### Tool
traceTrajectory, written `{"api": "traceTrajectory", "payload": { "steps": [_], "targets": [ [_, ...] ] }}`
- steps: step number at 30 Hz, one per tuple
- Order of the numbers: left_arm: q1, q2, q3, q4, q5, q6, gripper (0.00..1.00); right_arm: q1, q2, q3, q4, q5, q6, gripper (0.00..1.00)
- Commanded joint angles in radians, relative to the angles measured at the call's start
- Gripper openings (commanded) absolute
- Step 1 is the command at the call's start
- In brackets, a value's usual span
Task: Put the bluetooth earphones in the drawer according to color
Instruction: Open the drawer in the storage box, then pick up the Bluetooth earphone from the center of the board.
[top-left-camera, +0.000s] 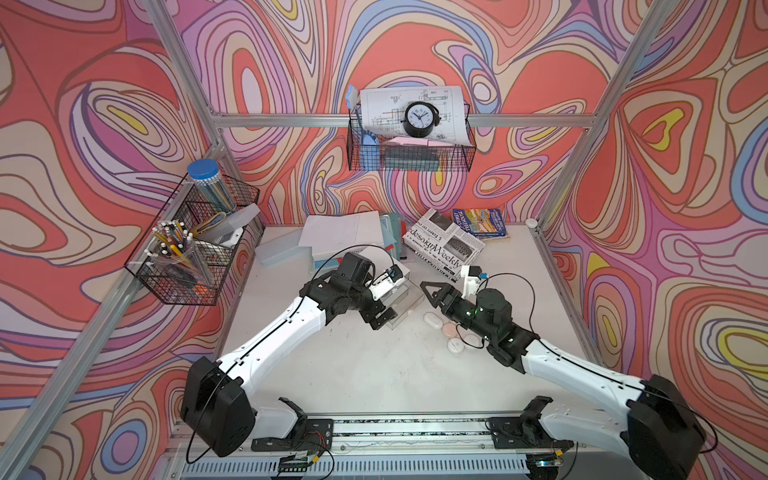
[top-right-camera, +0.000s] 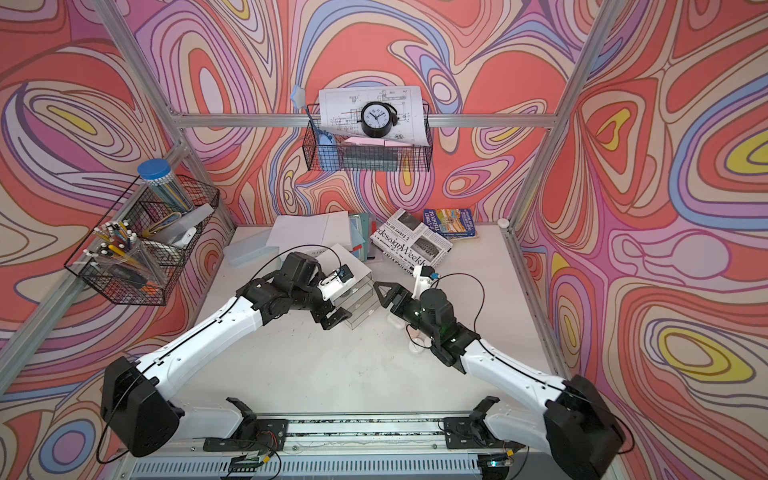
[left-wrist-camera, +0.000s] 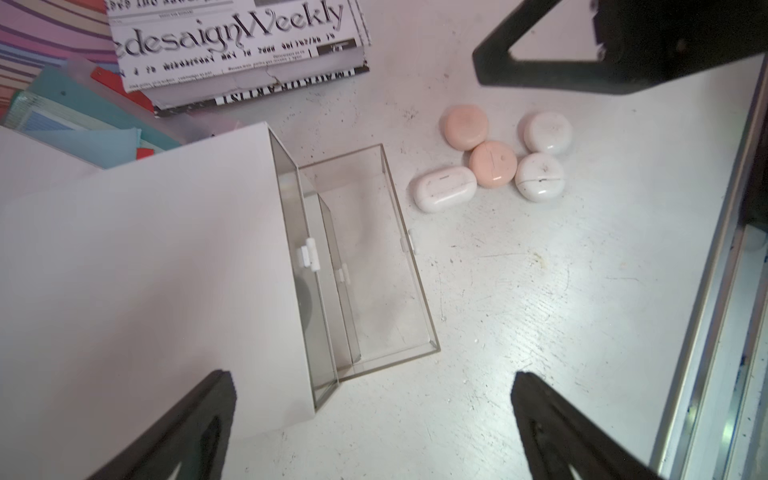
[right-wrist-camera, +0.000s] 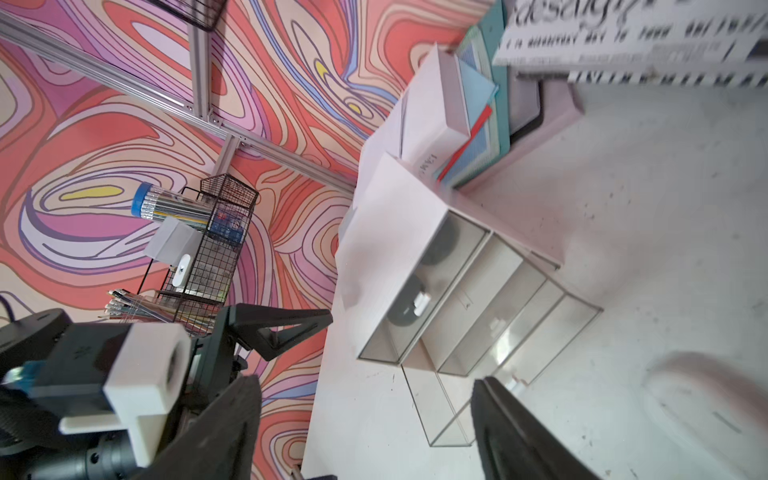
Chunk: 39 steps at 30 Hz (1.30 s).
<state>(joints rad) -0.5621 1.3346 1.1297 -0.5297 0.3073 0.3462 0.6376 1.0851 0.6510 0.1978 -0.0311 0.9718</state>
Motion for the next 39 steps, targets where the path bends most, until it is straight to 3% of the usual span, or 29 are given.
{"api": "traceTrajectory", "payload": {
  "steps": [1, 7, 16, 22, 29, 39],
  "targets": [
    [0.005, -0.046, -0.035, 0.104, 0.025, -0.047, 0.99, -0.020, -0.048, 0.116, -0.565, 0.179, -0.179, 0.83],
    [-0.018, -0.056, -0.043, 0.142, 0.039, -0.072, 0.99, -0.051, 0.027, 0.288, -0.958, 0.282, -0.214, 0.84],
    [-0.085, 0.031, -0.016, 0.071, -0.007, -0.027, 0.98, -0.097, 0.104, 0.284, -1.157, 0.226, -0.204, 0.85],
    [-0.134, 0.056, -0.017, 0.074, -0.053, -0.019, 0.98, -0.156, 0.104, 0.199, -1.160, 0.166, -0.184, 0.85],
    [-0.146, 0.084, 0.010, 0.030, -0.094, -0.013, 0.98, -0.217, 0.153, 0.119, -1.035, 0.044, -0.215, 0.84],
    [-0.159, 0.076, 0.009, 0.022, -0.132, -0.007, 0.99, -0.219, 0.285, 0.148, -1.008, 0.061, -0.238, 0.82]
  ]
}}
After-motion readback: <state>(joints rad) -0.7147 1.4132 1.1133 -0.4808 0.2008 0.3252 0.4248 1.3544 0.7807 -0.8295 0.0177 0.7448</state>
